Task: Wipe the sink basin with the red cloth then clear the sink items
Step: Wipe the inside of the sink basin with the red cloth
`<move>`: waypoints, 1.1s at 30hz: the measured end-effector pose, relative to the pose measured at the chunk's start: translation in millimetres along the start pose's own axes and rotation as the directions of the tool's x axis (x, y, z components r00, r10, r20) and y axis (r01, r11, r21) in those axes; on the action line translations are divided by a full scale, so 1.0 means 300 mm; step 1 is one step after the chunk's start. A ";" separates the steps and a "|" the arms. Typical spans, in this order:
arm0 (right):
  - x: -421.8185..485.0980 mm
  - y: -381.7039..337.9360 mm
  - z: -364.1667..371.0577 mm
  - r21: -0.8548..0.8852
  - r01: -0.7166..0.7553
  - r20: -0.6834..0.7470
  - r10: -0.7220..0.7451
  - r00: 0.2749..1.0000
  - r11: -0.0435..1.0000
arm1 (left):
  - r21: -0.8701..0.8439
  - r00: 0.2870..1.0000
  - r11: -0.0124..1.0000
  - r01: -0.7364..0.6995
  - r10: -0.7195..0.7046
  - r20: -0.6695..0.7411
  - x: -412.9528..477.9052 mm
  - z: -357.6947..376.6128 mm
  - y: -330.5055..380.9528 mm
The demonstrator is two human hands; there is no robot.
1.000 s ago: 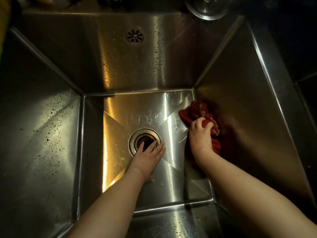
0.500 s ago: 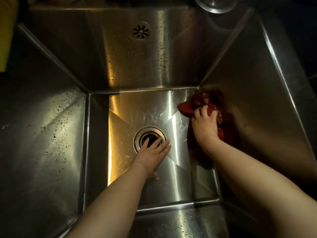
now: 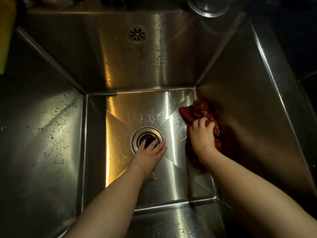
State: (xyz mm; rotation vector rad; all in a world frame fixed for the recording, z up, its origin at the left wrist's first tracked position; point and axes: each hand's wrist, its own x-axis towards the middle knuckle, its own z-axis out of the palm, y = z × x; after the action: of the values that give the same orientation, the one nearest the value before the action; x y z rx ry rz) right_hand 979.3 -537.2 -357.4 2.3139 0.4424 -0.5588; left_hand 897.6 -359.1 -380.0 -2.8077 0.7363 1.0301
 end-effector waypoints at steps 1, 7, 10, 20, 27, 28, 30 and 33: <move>-0.008 -0.002 0.002 0.075 0.005 0.013 -0.006 1.000 0.997 | 0.002 1.000 1.000 0.003 -0.003 0.002 -0.006 0.004 -0.002; -0.028 -0.014 -0.008 0.574 0.013 -0.020 -0.002 1.000 0.819 | 0.034 0.998 0.998 0.058 -0.058 -0.011 -0.042 0.048 -0.049; -0.009 -0.034 -0.007 0.647 0.115 -0.175 -0.001 0.985 0.754 | 0.032 0.990 0.990 0.138 -0.137 -0.025 -0.061 0.066 -0.103; 0.087 -0.064 -0.012 0.645 0.226 -0.091 -0.220 0.971 0.730 | -0.108 0.938 0.937 0.333 -0.340 -0.061 -0.069 0.050 -0.240; 0.146 -0.080 -0.061 0.810 0.133 -0.209 0.069 0.976 0.571 | -0.171 0.938 0.927 0.335 -0.345 -0.032 -0.019 0.010 -0.318; 0.159 -0.089 -0.071 0.842 0.114 -0.217 0.138 0.966 0.527 | -0.176 0.940 0.928 0.328 -0.339 -0.034 -0.011 0.005 -0.329; 0.188 -0.111 -0.095 0.904 0.078 -0.208 0.273 0.939 0.420 | -0.178 0.939 0.927 0.330 -0.342 -0.040 0.003 -0.005 -0.350; 0.240 -0.131 -0.130 0.981 0.050 -0.133 0.460 0.878 0.187 | -0.201 0.924 0.909 0.365 -0.380 -0.039 0.014 -0.013 -0.377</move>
State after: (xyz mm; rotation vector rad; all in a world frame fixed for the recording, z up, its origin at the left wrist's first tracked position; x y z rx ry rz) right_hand 1032.9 -471.4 -390.0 3.7414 -0.2304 -0.1365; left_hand 954.4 -261.6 -391.3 -2.9916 0.0908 0.9686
